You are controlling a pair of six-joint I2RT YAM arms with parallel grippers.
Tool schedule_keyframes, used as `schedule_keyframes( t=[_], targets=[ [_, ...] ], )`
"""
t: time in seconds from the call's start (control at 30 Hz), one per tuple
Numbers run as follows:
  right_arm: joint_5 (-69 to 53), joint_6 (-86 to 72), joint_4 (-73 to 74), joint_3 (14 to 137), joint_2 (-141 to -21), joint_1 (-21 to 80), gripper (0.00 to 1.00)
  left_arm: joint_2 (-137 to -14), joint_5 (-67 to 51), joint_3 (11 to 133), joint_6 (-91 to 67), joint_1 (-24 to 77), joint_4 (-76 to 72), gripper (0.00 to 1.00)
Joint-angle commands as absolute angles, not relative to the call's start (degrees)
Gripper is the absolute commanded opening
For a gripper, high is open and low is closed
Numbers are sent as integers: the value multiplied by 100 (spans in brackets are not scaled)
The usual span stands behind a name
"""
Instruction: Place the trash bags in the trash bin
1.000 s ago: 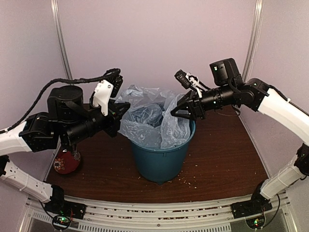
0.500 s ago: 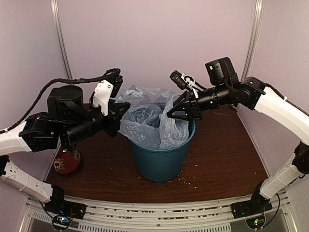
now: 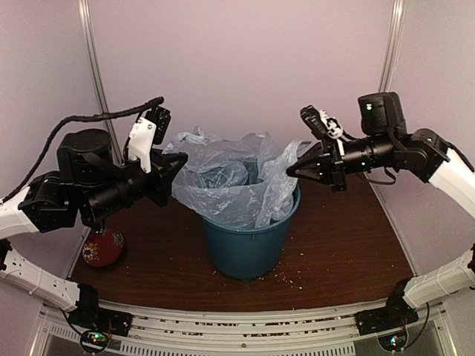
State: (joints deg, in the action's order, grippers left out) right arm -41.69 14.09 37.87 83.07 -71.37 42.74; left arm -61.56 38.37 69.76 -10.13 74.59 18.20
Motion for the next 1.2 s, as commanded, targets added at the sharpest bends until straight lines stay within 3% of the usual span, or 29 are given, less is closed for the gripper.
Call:
schedule_keyframes(
  t=[0.0, 0.23, 0.47, 0.77, 0.9, 1.07, 1.1, 1.17],
  targets=[
    [-4558, 2079, 3961, 7649, -6334, 4169, 0, -5819, 3796, 6774, -1708, 7275, 2170, 0],
    [-4827, 3236, 4941, 6789, -5495, 4108, 0, -5656, 3021, 6251, -2993, 7242, 3143, 0],
    [-4551, 3535, 4974, 5925, -4977, 4104, 0, -5221, 2685, 5477, -3563, 7241, 3371, 0],
    [-3484, 3127, 3907, 4968, -4661, 4054, 0, -5579, 3233, 4907, -3501, 7146, 2879, 0],
    [-3248, 2905, 3427, 4771, -4740, 4022, 0, -5231, 3383, 4170, -3472, 7145, 1685, 0],
    [-3076, 2871, 3364, 4775, -4928, 3999, 0, -5235, 3422, 4284, -3370, 7145, 1576, 0],
    [-2989, 2897, 3408, 4761, -4926, 3999, 0, -5278, 3369, 4374, -3374, 7145, 1759, 3],
    [-2859, 3002, 3548, 4734, -4813, 3999, 14, -5304, 3186, 4534, -3379, 7146, 2130, 27]
  ],
)
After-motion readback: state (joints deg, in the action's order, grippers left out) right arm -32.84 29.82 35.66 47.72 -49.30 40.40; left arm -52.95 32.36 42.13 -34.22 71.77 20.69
